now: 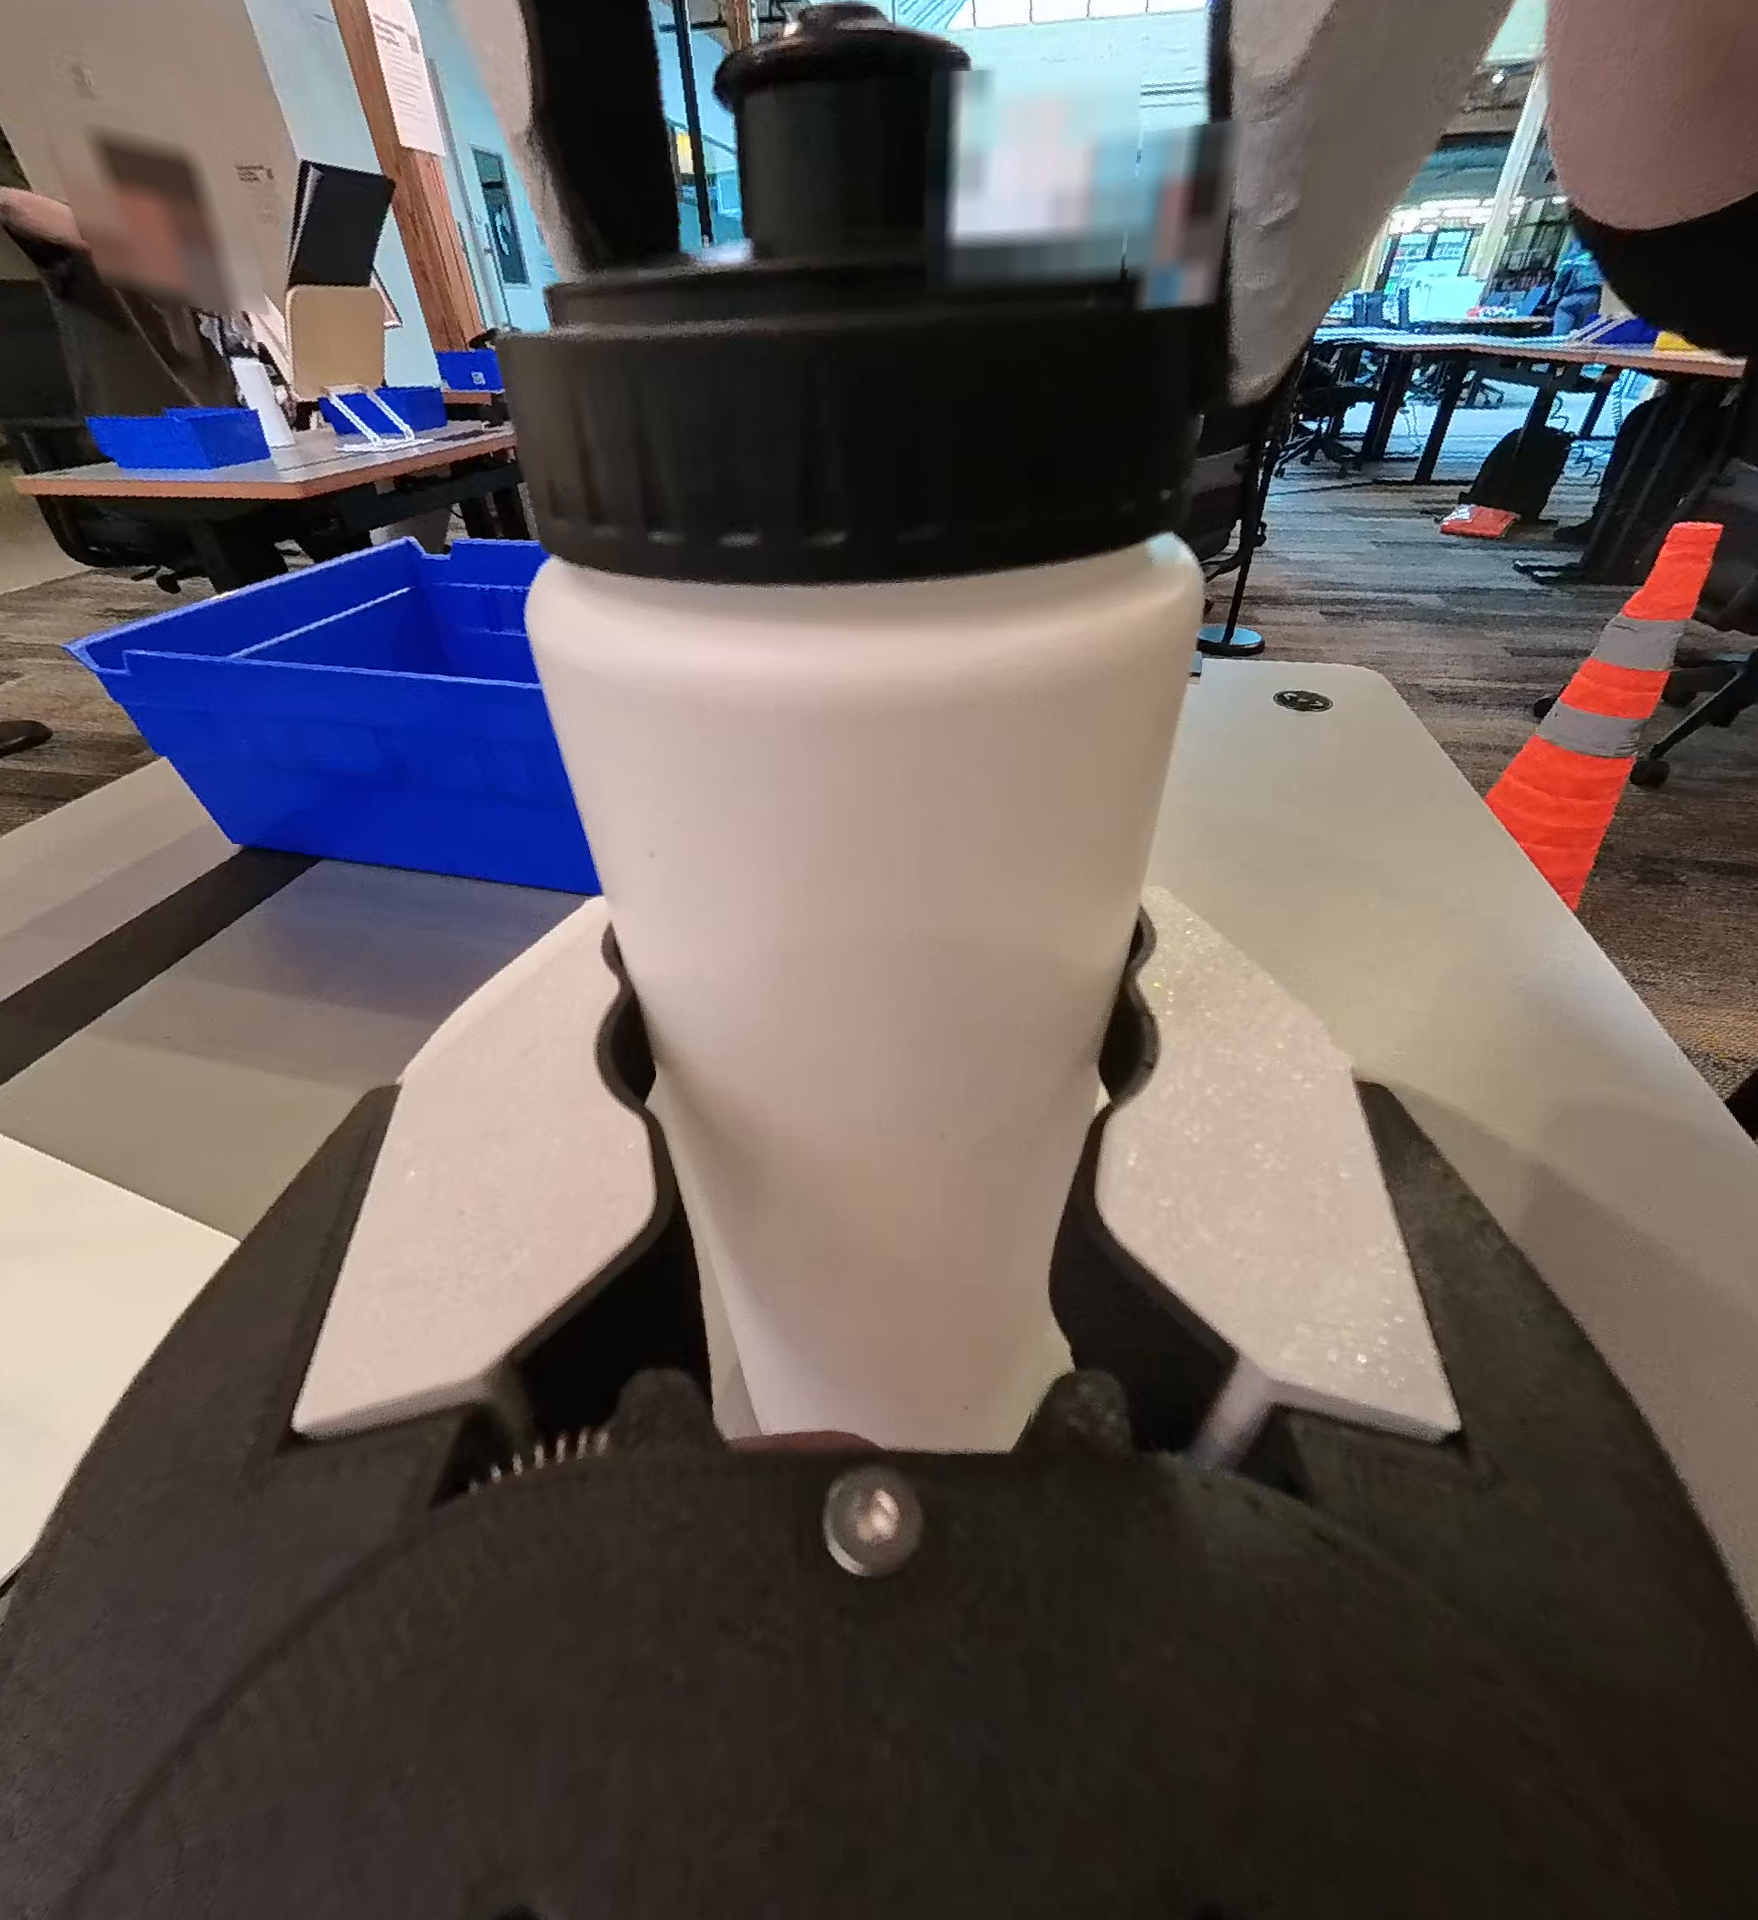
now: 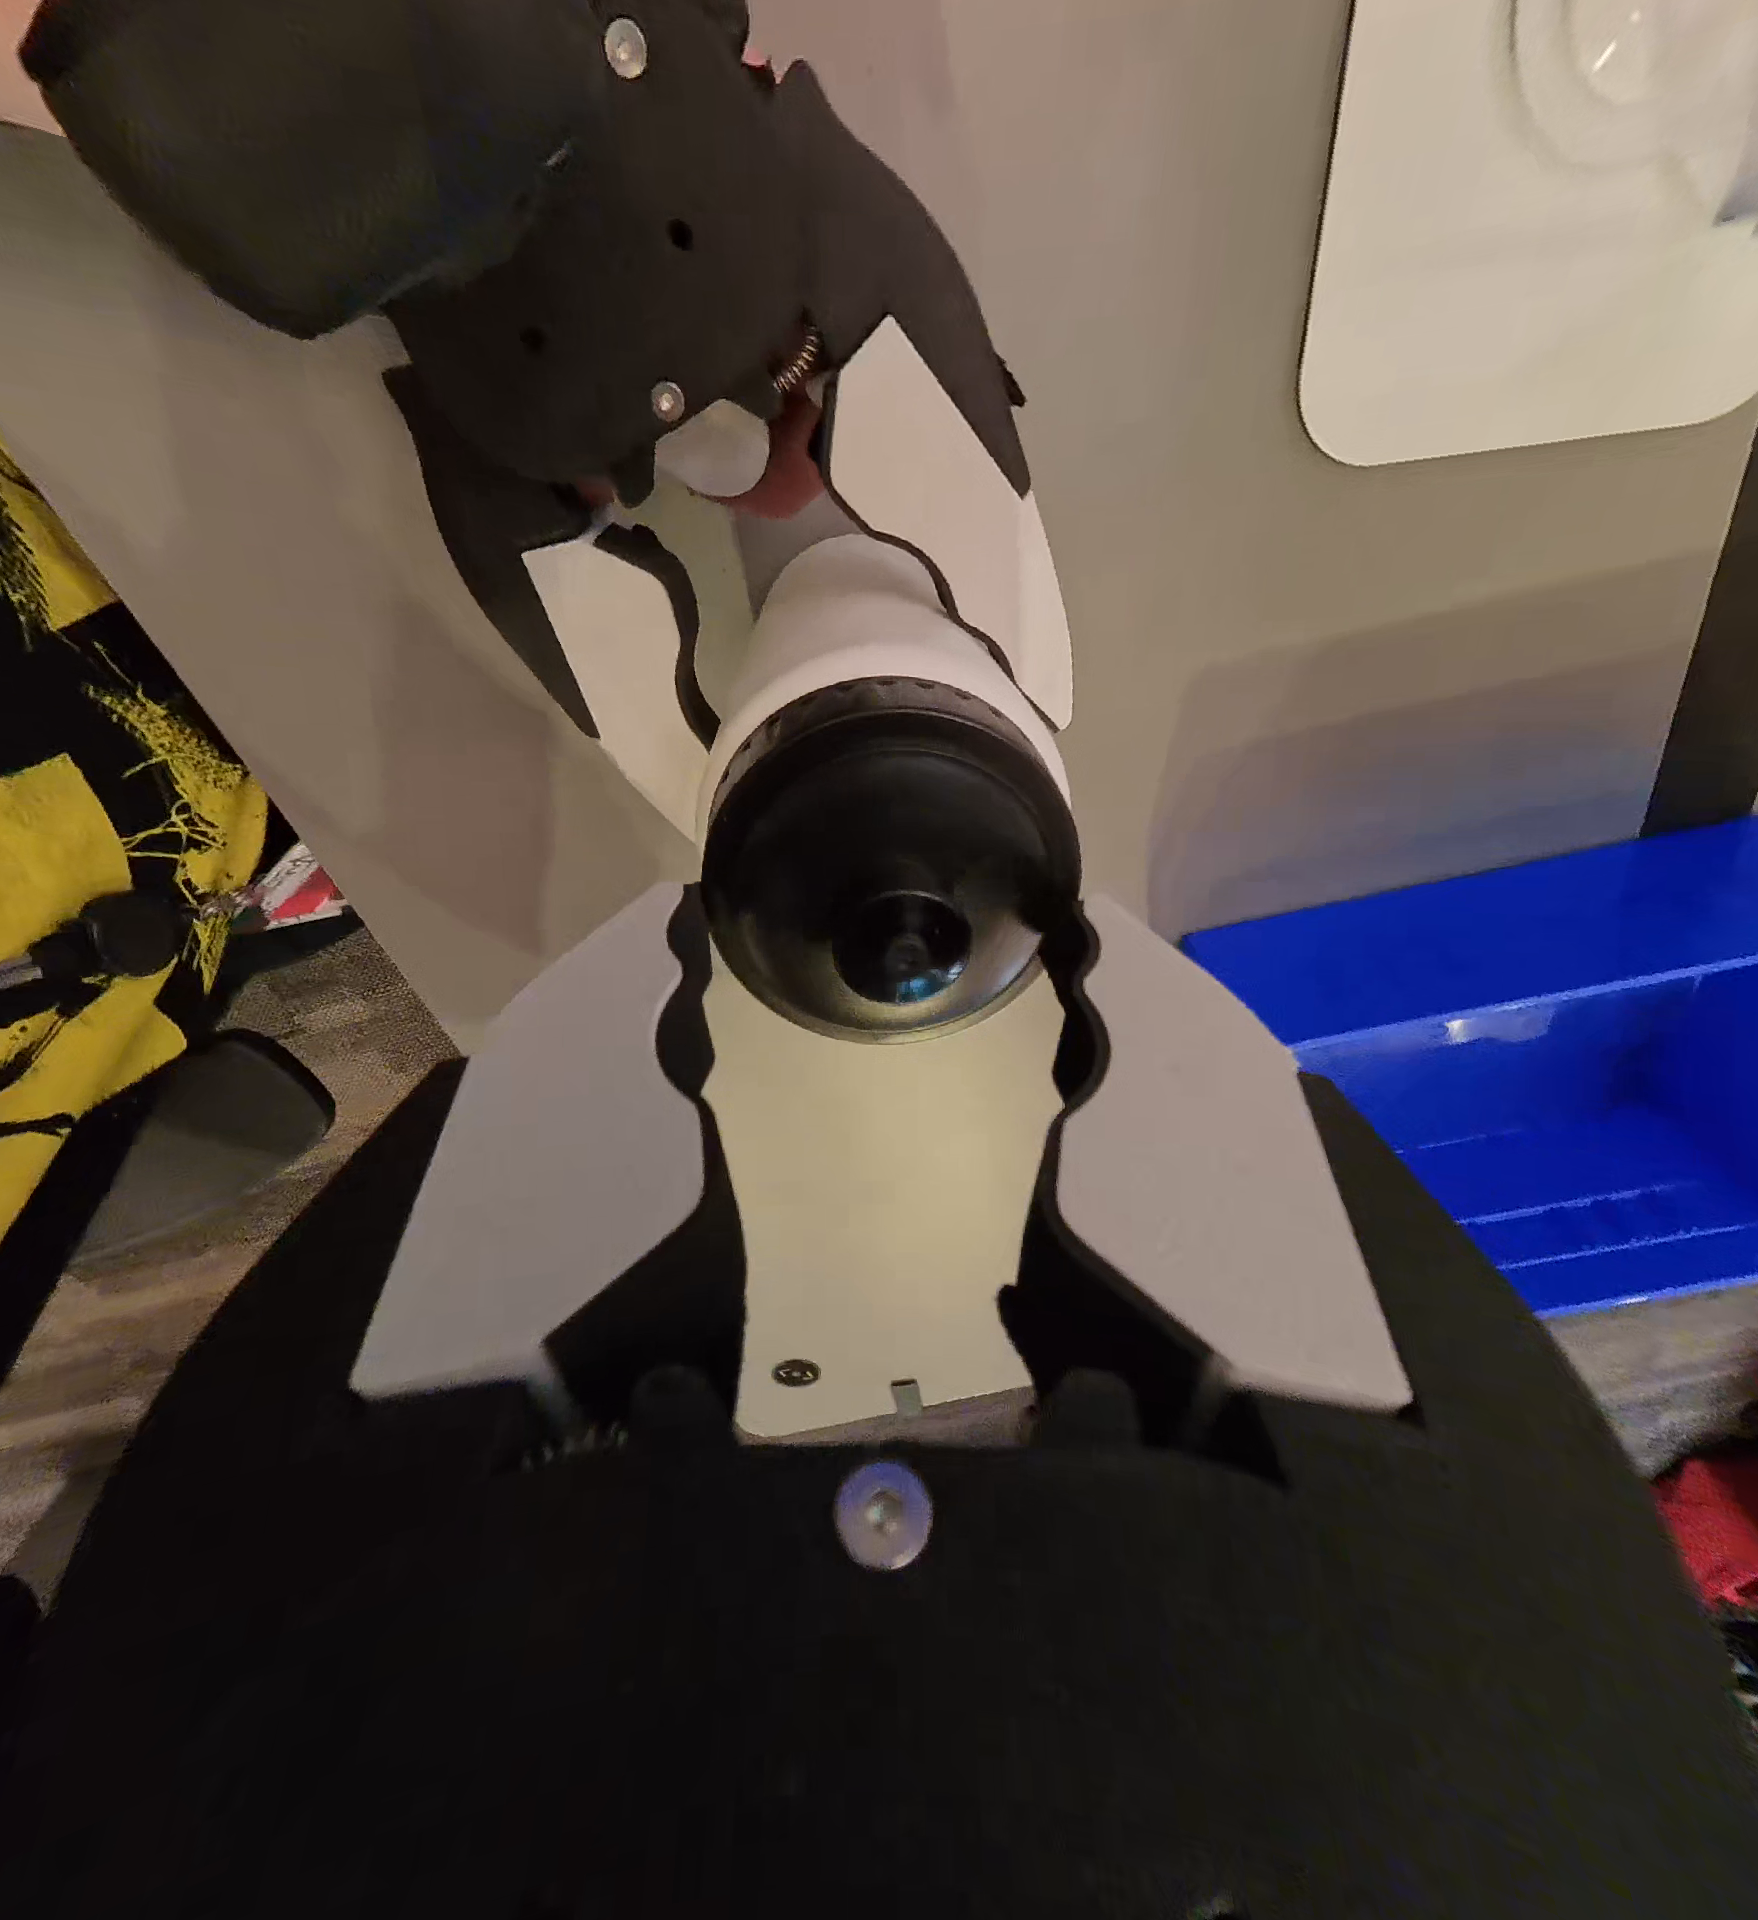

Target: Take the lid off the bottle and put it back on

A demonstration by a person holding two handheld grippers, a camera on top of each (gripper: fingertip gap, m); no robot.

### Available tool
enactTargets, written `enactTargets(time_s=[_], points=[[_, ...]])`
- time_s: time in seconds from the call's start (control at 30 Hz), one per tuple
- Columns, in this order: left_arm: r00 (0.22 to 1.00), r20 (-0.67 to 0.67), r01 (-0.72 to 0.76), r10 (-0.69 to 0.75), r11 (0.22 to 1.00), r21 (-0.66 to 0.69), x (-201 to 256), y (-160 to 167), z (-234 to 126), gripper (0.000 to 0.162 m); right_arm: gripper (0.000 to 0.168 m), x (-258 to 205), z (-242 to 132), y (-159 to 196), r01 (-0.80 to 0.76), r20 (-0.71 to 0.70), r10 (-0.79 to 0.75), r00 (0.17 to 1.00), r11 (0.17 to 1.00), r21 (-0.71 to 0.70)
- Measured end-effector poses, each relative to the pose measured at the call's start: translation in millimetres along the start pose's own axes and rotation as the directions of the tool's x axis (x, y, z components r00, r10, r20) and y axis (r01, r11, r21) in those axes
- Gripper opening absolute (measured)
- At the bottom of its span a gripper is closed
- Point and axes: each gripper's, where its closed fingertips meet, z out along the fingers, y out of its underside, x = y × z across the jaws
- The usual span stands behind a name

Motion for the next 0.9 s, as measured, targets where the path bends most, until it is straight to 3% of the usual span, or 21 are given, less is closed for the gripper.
enactTargets(time_s=[0.23,0.4,0.53,0.6,0.73,0.8,0.9], points=[[1.0,0.0,0.0,0.0,1.0,0.001,0.0,-0.1,0.1,0.086,0.073,6.2,-1.1,0.3,0.353,-0.046,-0.353,0.934,0.935,-0.011],[1.0,-0.003,0.002,-0.002,1.0,0.003,-0.1,0.0,-0.1,0.086,0.067,2.8,2.2,0.7,0.321,-0.013,-0.322,0.947,0.947,-0.013],[1.0,-0.004,0.003,-0.003,1.0,0.001,-0.1,0.0,0.4,0.086,0.067,1.3,2.1,1.8,0.054,0.016,-0.053,0.998,0.999,-0.005],[1.0,-0.007,0.001,-0.001,1.0,0.001,0.7,0.0,0.7,0.086,0.067,0.1,2.1,2.4,-0.01,-0.008,0.01,1.0,1.0,-0.008],[1.0,-0.005,0.0,0.0,1.0,0.0,1.4,0.0,0.8,0.086,0.068,1.7,0.9,2.2,0.088,0.002,-0.088,0.996,0.996,-0.017],[1.0,-0.005,0.0,0.0,1.0,0.0,1.4,0.0,0.8,0.086,0.077,6.7,-0.9,2.5,0.186,-0.017,-0.186,0.982,0.982,-0.022],[1.0,-0.008,0.001,-0.001,1.0,0.001,1.4,-0.1,1.0,0.086,0.069,3.1,-0.9,-0.2,0.347,-0.011,-0.347,0.938,0.938,-0.014]])
